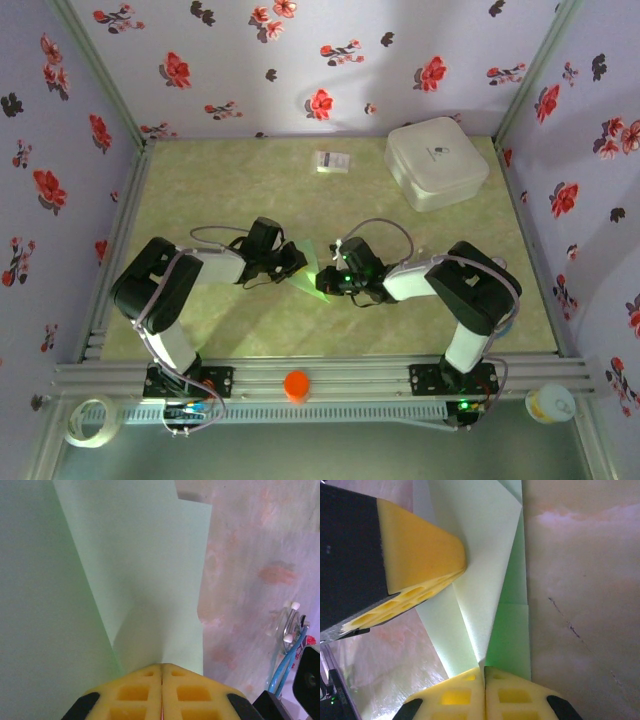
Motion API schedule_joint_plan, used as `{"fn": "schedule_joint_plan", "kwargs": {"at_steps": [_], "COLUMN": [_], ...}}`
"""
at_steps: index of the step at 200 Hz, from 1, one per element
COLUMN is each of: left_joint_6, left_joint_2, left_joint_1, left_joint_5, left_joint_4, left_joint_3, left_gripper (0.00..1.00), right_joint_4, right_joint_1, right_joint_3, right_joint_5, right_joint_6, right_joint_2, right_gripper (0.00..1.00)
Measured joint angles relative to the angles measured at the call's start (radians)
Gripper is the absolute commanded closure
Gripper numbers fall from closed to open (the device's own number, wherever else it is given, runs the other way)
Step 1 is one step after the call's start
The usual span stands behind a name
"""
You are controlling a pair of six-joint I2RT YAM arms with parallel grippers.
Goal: Fold a paper plane with a square sheet of paper (pick it up from the middle)
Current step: Fourth fold the wing at the center of the table.
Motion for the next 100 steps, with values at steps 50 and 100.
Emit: {"fn": "schedule_joint_plan", "kwargs": {"at_steps": [50,100], "left_joint_6": [0.0,0.004], "left_joint_2": [0.002,0.003], "left_joint_1": [0.0,0.0], "left_joint_5": [-0.01,-0.013], "left_joint_4": [-0.022,-0.023], "left_joint_3": [0.0,0.001], "left_gripper": [0.93,0.93], "right_joint_4": [0.005,0.008], "right_joint_1": [-0.005,-0.012], "right_joint_3": [0.0,0.0], "right_joint_5": [-0.018,-0.026], "right_joint_6": [0.01,0.026], "right_joint_2": [0.0,0.009], "right_gripper": [0.9,0.95]}}
